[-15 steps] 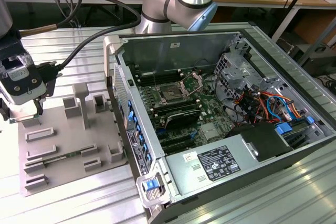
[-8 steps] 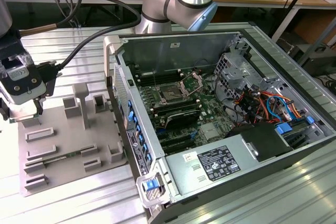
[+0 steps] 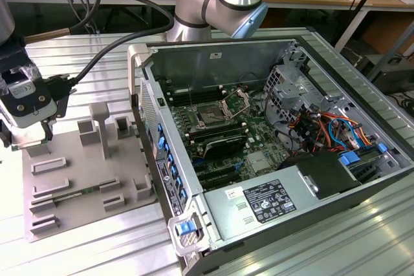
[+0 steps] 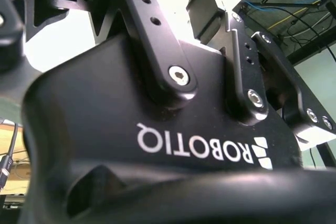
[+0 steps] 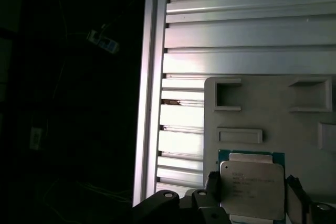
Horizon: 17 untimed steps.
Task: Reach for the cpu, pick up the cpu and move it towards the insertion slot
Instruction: 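Pick up the cpu and move it towards the insertion slot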
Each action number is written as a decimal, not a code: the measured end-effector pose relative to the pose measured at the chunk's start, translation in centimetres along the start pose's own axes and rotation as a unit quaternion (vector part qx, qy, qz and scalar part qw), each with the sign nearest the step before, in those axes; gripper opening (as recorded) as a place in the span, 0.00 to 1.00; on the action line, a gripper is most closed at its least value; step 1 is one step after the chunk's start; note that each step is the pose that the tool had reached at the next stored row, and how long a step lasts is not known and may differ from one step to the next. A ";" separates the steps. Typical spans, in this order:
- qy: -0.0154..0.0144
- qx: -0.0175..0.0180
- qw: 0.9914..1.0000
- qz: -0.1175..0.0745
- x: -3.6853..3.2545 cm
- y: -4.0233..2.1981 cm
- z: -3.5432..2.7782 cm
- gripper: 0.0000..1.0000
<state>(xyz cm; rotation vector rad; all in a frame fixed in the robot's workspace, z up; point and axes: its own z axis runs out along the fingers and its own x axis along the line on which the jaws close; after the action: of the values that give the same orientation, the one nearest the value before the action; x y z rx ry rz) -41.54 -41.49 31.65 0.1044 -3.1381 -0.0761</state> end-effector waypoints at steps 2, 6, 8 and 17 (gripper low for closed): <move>0.000 -0.001 1.000 0.000 0.00 0.00 0.00 0.55; 0.000 -0.001 1.000 0.000 0.00 -0.02 0.00 0.55; 0.000 -0.001 1.000 0.000 0.00 -0.04 0.00 0.55; 0.000 -0.001 1.000 0.000 0.00 -0.03 -0.09 0.55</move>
<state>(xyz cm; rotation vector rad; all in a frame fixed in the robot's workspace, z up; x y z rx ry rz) -41.54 -41.52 31.74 0.1045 -3.1383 -0.0782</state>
